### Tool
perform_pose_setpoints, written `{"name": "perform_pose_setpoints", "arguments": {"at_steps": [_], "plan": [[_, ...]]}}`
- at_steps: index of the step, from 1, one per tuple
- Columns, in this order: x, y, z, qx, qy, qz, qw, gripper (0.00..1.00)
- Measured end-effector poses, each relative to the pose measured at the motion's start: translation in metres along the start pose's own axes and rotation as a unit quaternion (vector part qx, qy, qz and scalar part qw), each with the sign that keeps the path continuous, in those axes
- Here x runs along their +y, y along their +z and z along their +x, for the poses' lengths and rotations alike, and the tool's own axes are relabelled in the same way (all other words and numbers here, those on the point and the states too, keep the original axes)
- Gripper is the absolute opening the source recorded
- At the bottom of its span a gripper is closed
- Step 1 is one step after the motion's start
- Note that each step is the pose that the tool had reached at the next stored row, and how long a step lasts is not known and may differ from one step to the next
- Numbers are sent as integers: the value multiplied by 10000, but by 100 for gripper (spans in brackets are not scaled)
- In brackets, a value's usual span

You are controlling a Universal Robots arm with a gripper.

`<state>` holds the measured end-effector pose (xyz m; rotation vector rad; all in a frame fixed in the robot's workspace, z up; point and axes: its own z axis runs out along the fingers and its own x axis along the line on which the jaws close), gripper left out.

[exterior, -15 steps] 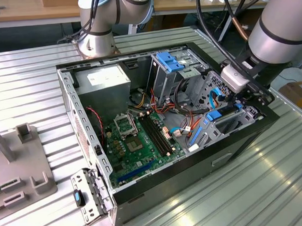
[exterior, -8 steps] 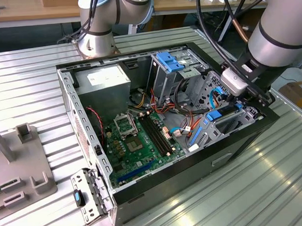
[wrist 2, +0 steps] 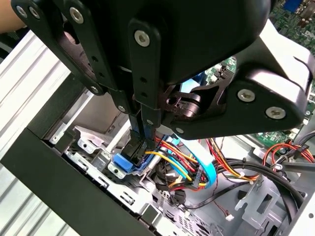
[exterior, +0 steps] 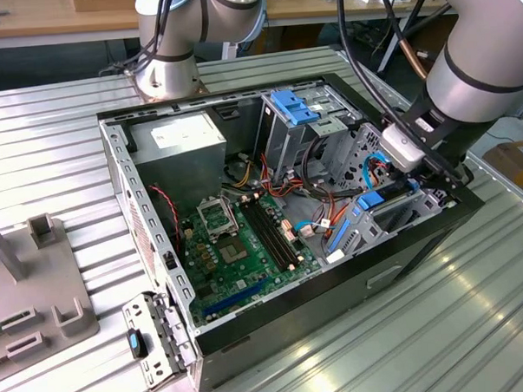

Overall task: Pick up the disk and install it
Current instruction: 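Insert the first disk wire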

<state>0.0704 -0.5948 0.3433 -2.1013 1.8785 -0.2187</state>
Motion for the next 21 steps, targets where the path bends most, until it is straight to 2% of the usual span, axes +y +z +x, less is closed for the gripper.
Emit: {"name": "perform_pose_setpoints", "arguments": {"at_steps": [6, 7, 12, 16, 21], "plan": [[11, 12, 1, 62, 176, 18, 9998, 16], [17, 13, 0, 105, 296, 29, 9995, 16], [49, 4, -21, 119, 338, 33, 9994, 16], [49, 9, -44, 107, 383, 40, 9992, 16], [47, 23, -48, 153, 517, 53, 9985, 16]]}}
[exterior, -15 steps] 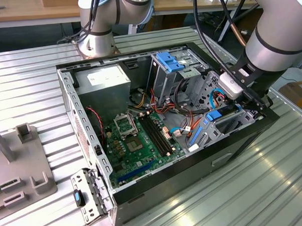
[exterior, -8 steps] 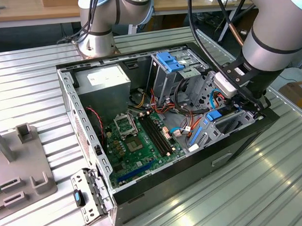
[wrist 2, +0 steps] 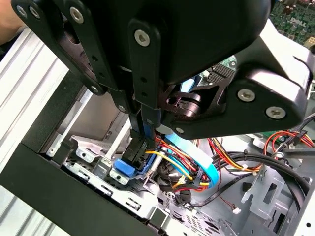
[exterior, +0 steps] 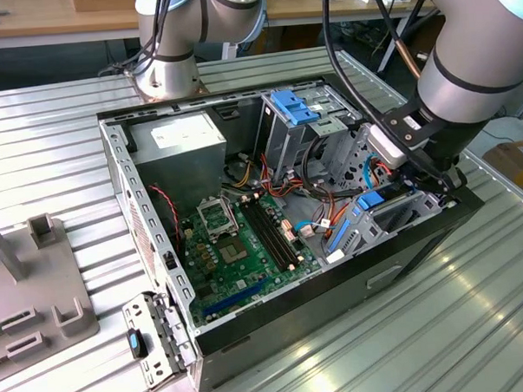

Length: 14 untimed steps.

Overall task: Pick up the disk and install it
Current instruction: 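Insert the first disk wire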

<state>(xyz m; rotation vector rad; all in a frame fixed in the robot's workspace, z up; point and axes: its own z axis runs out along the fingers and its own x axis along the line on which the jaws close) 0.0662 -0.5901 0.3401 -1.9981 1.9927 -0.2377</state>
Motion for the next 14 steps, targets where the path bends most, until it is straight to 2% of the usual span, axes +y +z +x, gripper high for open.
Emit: {"name": "perform_pose_setpoints", "arguments": {"at_steps": [8, 10, 14], "plan": [[-20, 11, -24, -3, 4, 1, 10000, 16], [-20, 17, -23, 22, 77, 8, 10000, 16], [-18, 21, -23, 23, 78, 8, 10000, 16]]}}
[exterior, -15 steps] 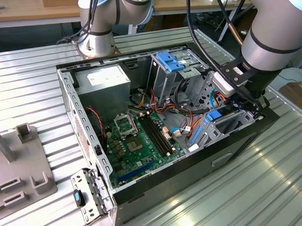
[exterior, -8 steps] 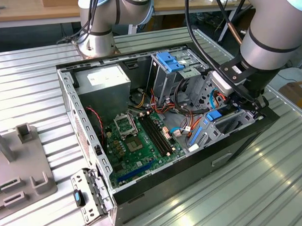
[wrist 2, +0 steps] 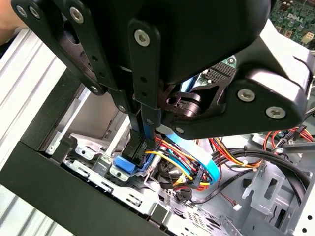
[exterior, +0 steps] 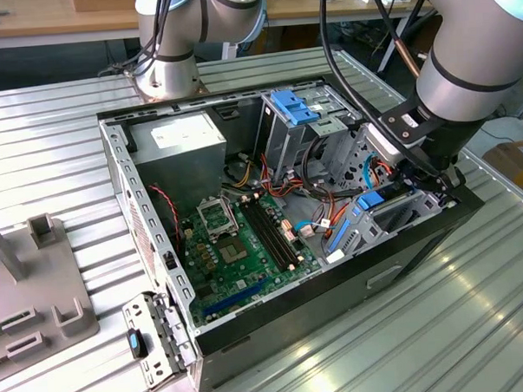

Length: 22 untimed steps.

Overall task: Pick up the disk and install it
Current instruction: 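Insert the first disk wire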

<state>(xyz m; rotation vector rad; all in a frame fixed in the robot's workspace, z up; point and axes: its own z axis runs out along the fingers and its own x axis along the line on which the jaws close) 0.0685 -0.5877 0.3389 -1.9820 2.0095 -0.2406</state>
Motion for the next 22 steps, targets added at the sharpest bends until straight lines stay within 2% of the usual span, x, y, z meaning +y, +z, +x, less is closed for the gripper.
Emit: {"name": "perform_pose_setpoints", "arguments": {"at_steps": [17, 22], "plan": [[0, 0, -7, 0, 0, 0, 10000, 16], [9, 24, -5, 1, 0, 0, 10000, 16]]}}
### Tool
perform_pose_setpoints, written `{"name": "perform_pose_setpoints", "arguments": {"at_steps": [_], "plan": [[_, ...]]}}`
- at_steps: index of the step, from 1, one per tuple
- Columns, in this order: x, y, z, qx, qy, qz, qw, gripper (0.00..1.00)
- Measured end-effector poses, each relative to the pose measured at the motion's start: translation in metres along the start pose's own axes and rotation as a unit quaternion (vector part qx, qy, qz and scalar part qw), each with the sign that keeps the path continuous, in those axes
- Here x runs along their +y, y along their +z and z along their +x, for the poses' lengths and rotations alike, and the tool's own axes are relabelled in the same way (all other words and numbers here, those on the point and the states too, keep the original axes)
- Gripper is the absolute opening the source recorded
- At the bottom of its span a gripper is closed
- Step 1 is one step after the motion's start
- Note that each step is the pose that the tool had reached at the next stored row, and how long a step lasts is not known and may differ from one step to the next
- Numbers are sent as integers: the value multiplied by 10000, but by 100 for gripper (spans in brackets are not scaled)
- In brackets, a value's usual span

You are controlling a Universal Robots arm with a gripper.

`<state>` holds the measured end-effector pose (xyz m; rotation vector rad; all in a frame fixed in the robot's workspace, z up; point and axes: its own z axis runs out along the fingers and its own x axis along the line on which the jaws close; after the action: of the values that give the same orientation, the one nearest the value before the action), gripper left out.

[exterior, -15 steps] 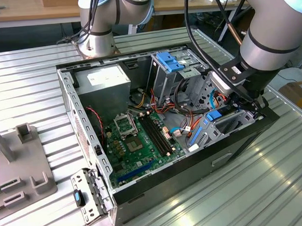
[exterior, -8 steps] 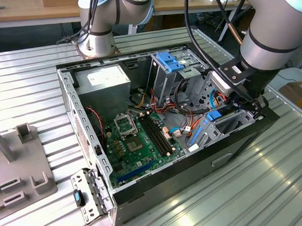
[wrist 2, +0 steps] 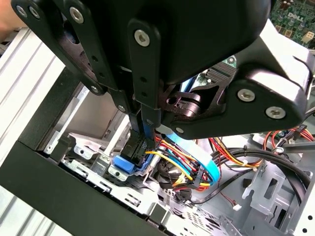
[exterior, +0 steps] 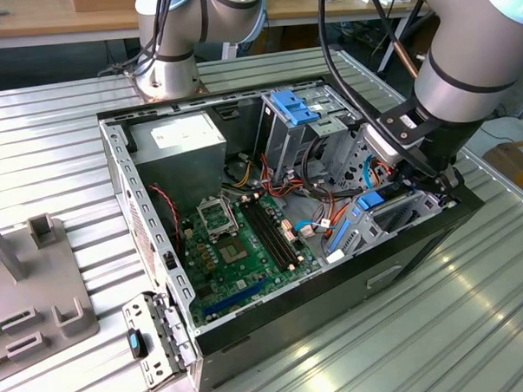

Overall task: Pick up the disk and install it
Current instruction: 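Insert the first disk wire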

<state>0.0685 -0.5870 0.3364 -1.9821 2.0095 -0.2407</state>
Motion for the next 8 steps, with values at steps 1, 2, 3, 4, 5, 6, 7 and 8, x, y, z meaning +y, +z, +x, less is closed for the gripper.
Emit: {"name": "perform_pose_setpoints", "arguments": {"at_steps": [1, 2, 3, 4, 5, 6, 7, 8], "plan": [[1, 4, 0, 0, 1, 0, 10000, 16], [1, 4, 0, 0, 3, 0, 10000, 16], [1, 4, 0, 1, 5, 1, 10000, 16], [1, 4, 0, 1, 7, 1, 10000, 16], [0, -1, 0, 2, 12, 1, 10000, 16], [-4, -10, -1, 4, 15, 2, 10000, 16], [-8, -23, -3, 7, 23, 3, 10000, 16], [-17, -50, -6, 12, 38, 6, 10000, 16]]}}
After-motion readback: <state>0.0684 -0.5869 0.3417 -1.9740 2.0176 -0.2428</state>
